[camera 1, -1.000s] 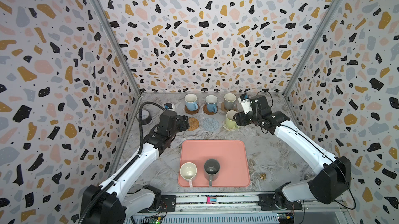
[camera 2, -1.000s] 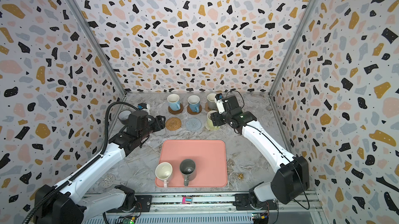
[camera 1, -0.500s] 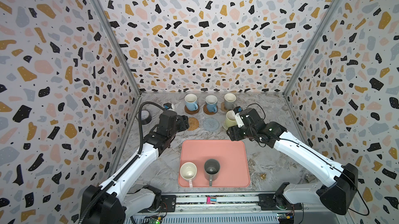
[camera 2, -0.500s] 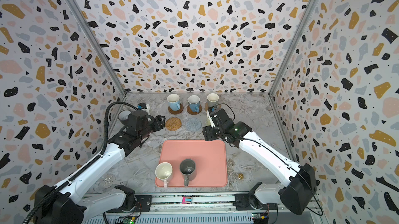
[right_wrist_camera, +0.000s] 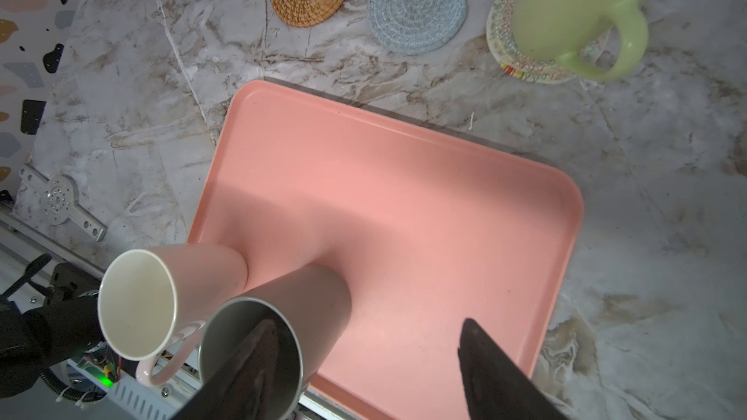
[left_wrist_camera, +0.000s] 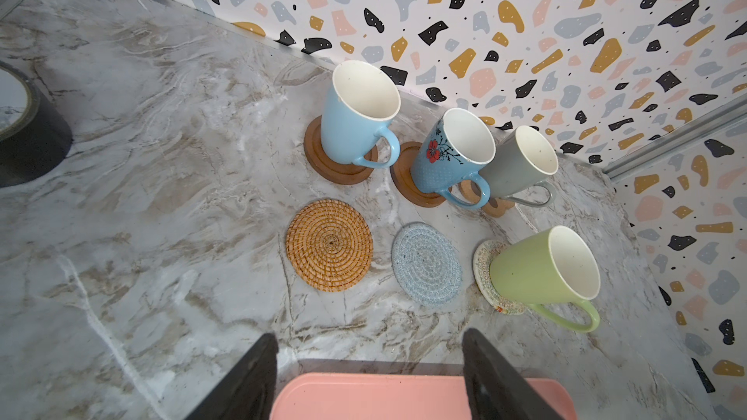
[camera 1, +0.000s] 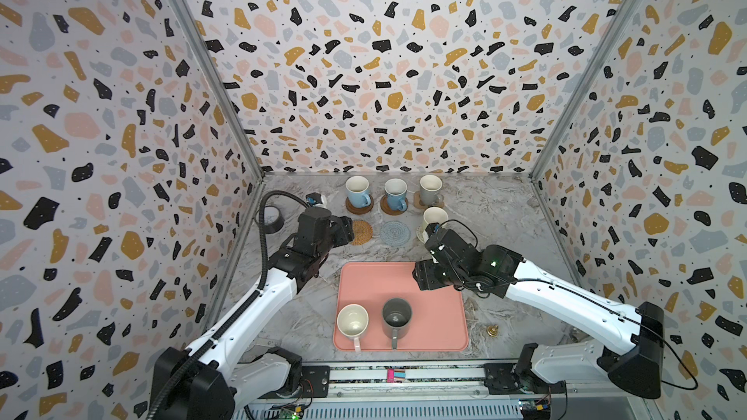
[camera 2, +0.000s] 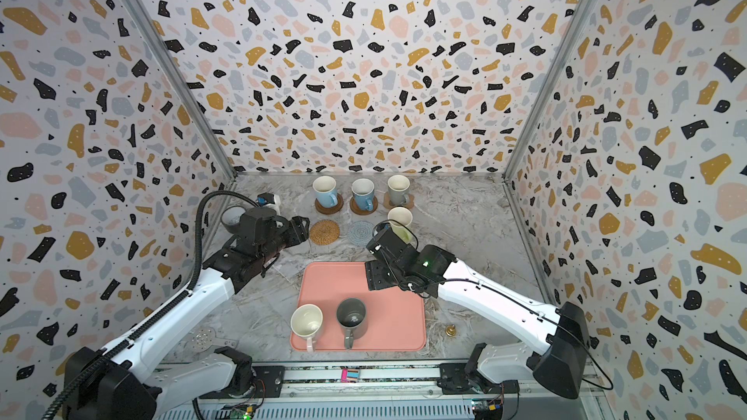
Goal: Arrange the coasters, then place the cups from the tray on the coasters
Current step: 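Move the right gripper back over the dark grey mug on the pink tray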
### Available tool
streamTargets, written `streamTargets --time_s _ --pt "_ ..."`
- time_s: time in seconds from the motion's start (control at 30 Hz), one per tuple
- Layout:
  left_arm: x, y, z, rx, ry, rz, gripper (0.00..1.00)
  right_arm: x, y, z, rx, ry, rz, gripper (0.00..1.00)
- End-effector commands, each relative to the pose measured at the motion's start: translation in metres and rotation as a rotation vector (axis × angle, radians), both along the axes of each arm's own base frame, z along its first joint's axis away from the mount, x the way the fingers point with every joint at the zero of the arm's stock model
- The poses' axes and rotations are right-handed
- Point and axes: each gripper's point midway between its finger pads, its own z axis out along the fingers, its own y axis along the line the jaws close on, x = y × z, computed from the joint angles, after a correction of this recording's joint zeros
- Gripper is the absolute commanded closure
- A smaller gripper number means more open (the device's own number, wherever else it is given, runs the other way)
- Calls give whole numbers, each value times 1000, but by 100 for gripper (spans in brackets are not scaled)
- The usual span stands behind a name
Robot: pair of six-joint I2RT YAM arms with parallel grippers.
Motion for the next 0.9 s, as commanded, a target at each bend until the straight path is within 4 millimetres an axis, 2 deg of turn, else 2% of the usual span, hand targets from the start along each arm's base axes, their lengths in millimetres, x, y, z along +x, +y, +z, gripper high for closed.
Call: streamTargets --time_s 0.0,0.3,0.67,0.87 --pt "5 1 14 -17 -48 8 27 -11 -5 7 19 20 -55 27" --pt "4 2 14 -16 -47 11 27 -42 10 1 -7 82 -39 28" --pt "-2 7 17 -5 -44 24 27 -54 12 -6 -26 115 -35 28" --pt "-4 11 8 -13 -50 47 27 -62 20 -4 -15 133 -27 29"
